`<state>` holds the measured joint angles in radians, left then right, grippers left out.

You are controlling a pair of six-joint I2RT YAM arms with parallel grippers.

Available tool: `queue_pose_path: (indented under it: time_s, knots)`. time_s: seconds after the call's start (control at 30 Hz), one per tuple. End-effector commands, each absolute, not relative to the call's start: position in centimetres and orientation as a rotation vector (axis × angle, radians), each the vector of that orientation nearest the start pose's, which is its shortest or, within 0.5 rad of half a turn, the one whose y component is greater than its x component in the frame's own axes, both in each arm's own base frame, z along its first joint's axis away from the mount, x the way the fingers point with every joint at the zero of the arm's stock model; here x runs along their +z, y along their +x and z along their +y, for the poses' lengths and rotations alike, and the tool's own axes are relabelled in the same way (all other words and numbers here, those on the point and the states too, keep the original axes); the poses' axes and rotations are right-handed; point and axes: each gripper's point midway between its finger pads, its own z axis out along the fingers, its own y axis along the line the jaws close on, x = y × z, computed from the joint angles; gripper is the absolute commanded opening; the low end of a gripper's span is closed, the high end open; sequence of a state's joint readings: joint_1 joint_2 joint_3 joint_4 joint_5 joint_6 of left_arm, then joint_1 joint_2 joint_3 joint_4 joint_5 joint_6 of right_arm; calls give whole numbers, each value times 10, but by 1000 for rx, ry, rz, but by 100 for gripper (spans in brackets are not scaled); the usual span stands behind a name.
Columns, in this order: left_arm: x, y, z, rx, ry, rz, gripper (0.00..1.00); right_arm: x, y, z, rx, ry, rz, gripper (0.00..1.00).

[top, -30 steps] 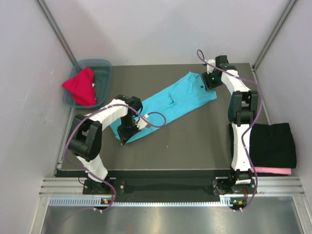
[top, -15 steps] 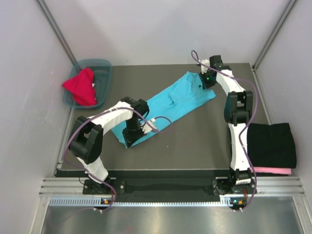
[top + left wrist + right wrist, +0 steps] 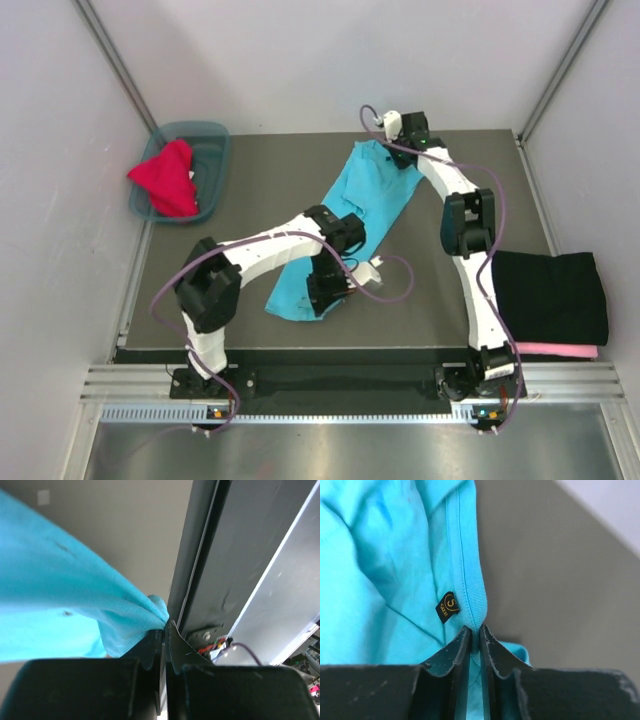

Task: Fold and stack the t-shirts
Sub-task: Fold the tshirt

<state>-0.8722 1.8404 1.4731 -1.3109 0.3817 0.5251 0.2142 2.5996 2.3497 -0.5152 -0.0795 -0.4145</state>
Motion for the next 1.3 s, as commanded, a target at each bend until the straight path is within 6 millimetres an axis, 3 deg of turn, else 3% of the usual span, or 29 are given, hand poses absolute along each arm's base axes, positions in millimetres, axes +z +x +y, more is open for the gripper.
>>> queue_pose_path:
  time_s: [0.0, 0.3, 0.33, 0.5, 0.53, 0.57, 0.6, 0.67, 0.7, 0.73, 0.77, 0.8, 0.83, 0.9, 0.93, 1.0, 1.03, 1.07, 1.1, 1.13, 1.17, 1.2, 1.23, 1.27]
  knots:
    - [102, 134, -279, -774, 2055, 2497, 0, 81, 673, 168, -69, -769, 1983, 11]
    - [93, 117, -328, -861, 2135, 2424, 0, 107, 704, 192, -141, -765, 1781, 5]
    - [96, 118, -333, -868, 2136, 2404, 0, 100, 705, 195, -145, -775, 1775, 5]
    - [101, 115, -351, -905, 2149, 2371, 0, 114, 720, 195, -241, -776, 1673, 5]
    - [101, 114, -353, -902, 2153, 2372, 0, 107, 721, 194, -249, -784, 1678, 6]
    - [102, 113, -355, -892, 2151, 2371, 0, 116, 725, 196, -263, -772, 1637, 7]
    - [101, 114, -357, -884, 2143, 2369, 2, 116, 727, 194, -279, -782, 1625, 12]
    - [102, 115, -361, -858, 2120, 2373, 20, 121, 731, 190, -294, -746, 1607, 28]
    - [102, 120, -364, -830, 2104, 2357, 41, 123, 731, 188, -279, -712, 1611, 45]
    - [105, 123, -368, -819, 2094, 2336, 44, 136, 732, 185, -273, -675, 1601, 51]
    - [108, 127, -370, -802, 2080, 2318, 45, 145, 734, 175, -283, -626, 1597, 69]
    - [115, 138, -375, -748, 2053, 2282, 47, 156, 734, 170, -264, -567, 1598, 73]
    - [120, 144, -377, -720, 2038, 2265, 47, 186, 733, 163, -265, -516, 1568, 76]
    - [139, 165, -379, -610, 1941, 2232, 53, 221, 730, 146, -289, -422, 1549, 82]
    - [151, 190, -381, -482, 1851, 2187, 56, 264, 722, 139, -299, -384, 1502, 83]
    - [191, 230, -371, -380, 1623, 2150, 56, 297, 710, 123, -311, -317, 1484, 85]
    - [208, 257, -364, -292, 1502, 2125, 57, 345, 695, 115, -309, -273, 1429, 86]
    - [231, 285, -342, -256, 1327, 2147, 60, 351, 688, 106, -316, -250, 1443, 88]
    - [243, 303, -329, -232, 1221, 2153, 65, 365, 679, 102, -303, -227, 1436, 89]
    - [258, 322, -320, -240, 1105, 2139, 79, 406, 658, 94, -293, -191, 1391, 89]
    - [275, 342, -295, -299, 925, 2178, 82, 395, 651, 90, -259, -164, 1454, 92]
    - [281, 347, -287, -360, 857, 2192, 82, 399, 641, 88, -228, -154, 1476, 91]
    - [285, 353, -278, -402, 794, 2205, 83, 423, 618, 85, -187, -134, 1471, 92]
    - [293, 360, -266, -475, 696, 2224, 82, 386, 609, 91, -85, -134, 1596, 91]
